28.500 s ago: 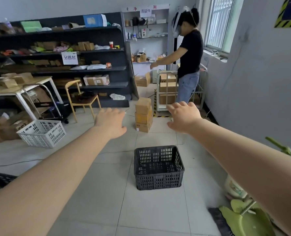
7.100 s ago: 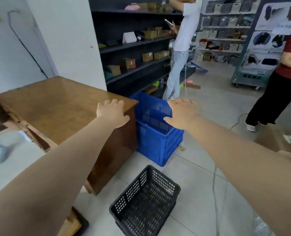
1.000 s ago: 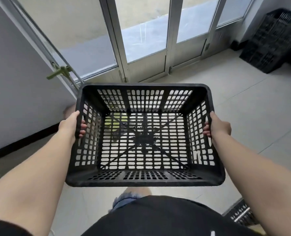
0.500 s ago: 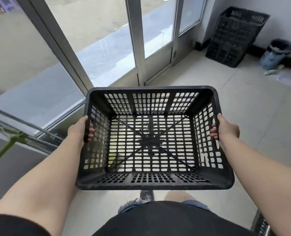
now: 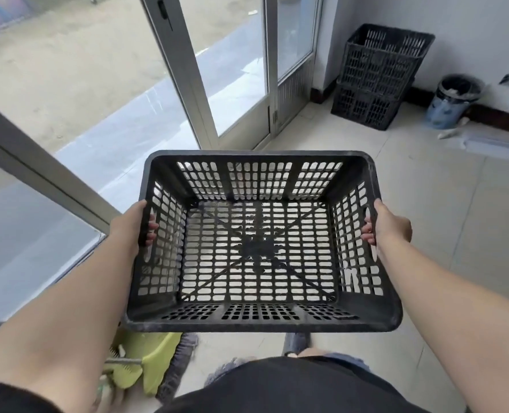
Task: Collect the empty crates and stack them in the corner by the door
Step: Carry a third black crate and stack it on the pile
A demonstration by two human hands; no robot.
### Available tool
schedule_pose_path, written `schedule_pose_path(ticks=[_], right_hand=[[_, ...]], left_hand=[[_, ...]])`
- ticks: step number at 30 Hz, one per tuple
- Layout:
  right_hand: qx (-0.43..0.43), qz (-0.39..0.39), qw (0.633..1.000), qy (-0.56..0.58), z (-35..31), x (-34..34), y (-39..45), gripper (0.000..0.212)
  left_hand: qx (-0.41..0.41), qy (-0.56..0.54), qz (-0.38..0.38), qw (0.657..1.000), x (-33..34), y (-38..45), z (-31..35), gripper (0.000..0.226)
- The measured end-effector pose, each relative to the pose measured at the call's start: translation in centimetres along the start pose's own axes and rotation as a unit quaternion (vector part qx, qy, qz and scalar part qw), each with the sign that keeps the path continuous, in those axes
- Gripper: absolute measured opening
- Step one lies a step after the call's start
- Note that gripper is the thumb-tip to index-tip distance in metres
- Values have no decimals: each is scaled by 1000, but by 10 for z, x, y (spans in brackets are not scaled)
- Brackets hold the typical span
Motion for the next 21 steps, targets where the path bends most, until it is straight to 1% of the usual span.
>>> schedule_pose_path(ticks=[6,12,17,21], right_hand=[[-4,4,1000,0,-60,22,68,46],[-2,28,1000,7,-108,39,131,45],[8,63,998,28,-142,59,186,44],[23,98,995,15,-172,78,226,46]], left_hand=[[-15,1,9,1000,65,34,61,40],[-13,8,-14,1000,141,79,124,42],[-6,46,-34,998,209,133,188,44],[-6,72,-54,996,267,177,248,43]])
Point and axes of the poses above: each hand's wrist, its own y-axis towards the middle knuckle, its own x-axis out of the palm, z = x × y, the point moved 9 cm from there along y, towards the middle knuckle, and after that the axes turned 5 degrees about -x, right-handed, at the moved point
